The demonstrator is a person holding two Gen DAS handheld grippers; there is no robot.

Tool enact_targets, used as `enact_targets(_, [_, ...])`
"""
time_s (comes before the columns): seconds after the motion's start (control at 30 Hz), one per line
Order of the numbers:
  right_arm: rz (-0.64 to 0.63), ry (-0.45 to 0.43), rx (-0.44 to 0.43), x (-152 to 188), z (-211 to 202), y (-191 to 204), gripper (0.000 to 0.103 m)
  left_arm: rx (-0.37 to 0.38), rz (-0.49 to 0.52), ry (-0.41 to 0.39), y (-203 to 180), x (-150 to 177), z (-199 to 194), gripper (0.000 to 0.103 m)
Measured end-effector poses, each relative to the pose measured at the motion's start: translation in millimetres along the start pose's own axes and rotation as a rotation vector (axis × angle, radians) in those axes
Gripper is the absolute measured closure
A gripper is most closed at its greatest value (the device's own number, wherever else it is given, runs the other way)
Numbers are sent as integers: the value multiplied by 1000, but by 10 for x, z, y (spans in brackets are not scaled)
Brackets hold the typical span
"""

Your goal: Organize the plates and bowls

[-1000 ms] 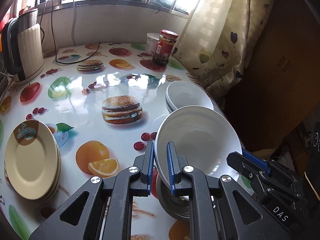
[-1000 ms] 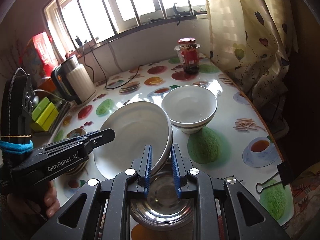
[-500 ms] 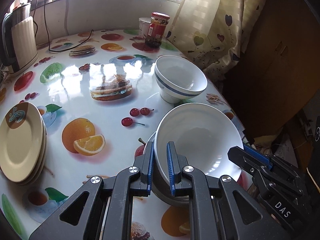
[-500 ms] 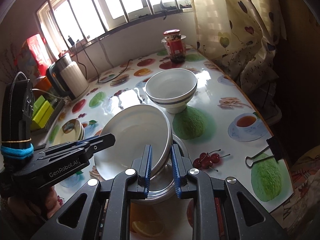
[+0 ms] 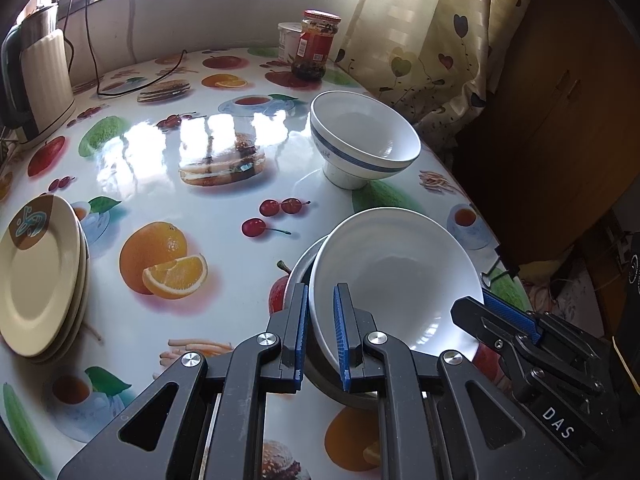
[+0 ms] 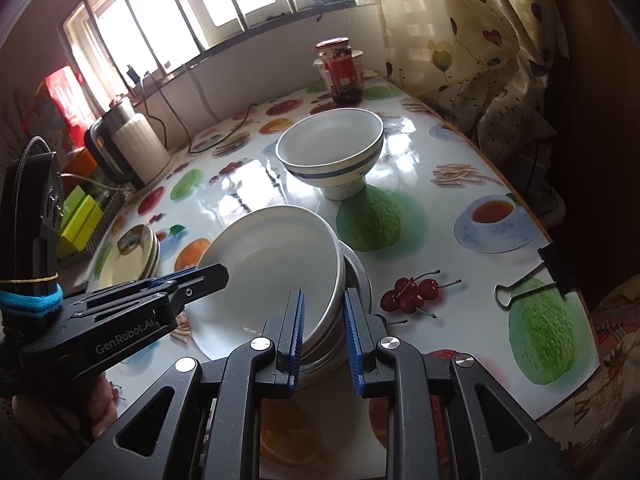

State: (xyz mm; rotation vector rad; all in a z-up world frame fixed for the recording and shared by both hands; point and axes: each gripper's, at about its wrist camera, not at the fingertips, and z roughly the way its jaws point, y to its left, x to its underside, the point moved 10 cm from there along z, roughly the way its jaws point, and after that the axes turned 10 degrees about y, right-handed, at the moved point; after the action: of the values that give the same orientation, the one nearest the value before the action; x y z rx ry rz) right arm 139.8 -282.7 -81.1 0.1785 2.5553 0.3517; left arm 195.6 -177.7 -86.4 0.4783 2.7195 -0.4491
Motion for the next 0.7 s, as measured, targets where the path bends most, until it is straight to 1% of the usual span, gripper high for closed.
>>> enact_targets(0.53, [7, 26, -6, 34, 86, -33, 82, -3, -14, 22, 35, 33, 88, 90])
enact_targets(0.7, [4, 20, -5, 21, 84, -32, 82, -4, -9, 20, 32, 29, 90, 90])
